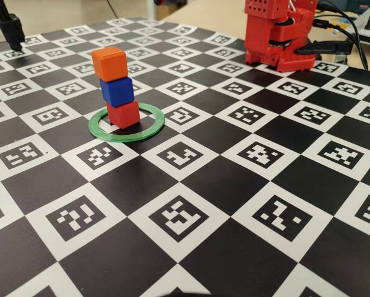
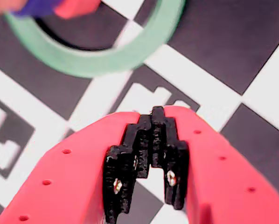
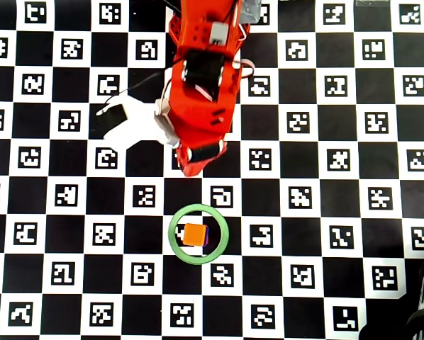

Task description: Grab the red cube then put it in the green circle then put the blue cube on top and finally the orange cube on top

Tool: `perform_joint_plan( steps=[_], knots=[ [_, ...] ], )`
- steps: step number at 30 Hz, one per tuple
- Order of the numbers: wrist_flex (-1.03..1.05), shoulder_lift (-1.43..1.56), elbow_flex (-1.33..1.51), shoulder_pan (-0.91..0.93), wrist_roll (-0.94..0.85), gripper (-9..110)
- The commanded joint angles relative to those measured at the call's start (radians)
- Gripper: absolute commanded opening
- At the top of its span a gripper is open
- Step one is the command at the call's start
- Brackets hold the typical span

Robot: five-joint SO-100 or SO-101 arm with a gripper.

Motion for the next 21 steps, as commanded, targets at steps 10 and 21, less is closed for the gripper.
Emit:
perform_joint_plan(
  steps=[10,21],
  knots=[
    [-0.219,0.465,0.517,-0.14,-0.331,-6],
    [-0.164,0.873,0.908,-0.193,-0.448,-6]
  ],
)
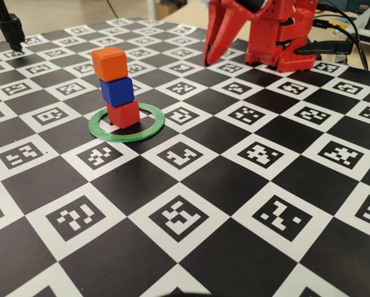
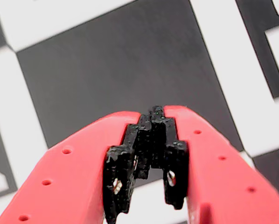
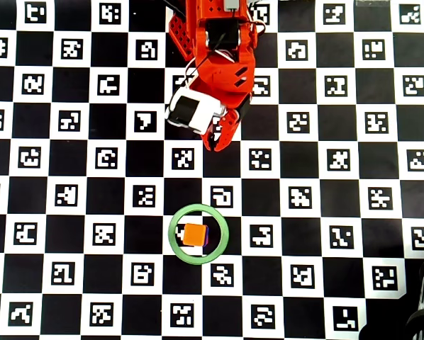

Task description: Grab the red cube then put it in the green circle then put the blue cube on top and finally the orange cube on top

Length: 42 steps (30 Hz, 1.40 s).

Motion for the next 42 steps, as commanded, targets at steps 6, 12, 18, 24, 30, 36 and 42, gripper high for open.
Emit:
perform_joint_plan(
  steps=[6,12,18,24,30,36,42],
  knots=[
    [0.057,0.224,0.147,0.008,-0.035,-6],
    [0.195,0.301,0.149,-0.002,-0.095,-6],
    [0.339,0.353,0.149,-0.017,-0.241,-6],
    [0.434,0.353,0.149,-0.005,-0.222,-6],
    [0.459,0.353,0.149,0.054,-0.247,-6],
    [0.459,0.353,0.149,0.054,-0.247,-6],
    [0.459,0.353,0.149,0.054,-0.247,-6]
  ],
)
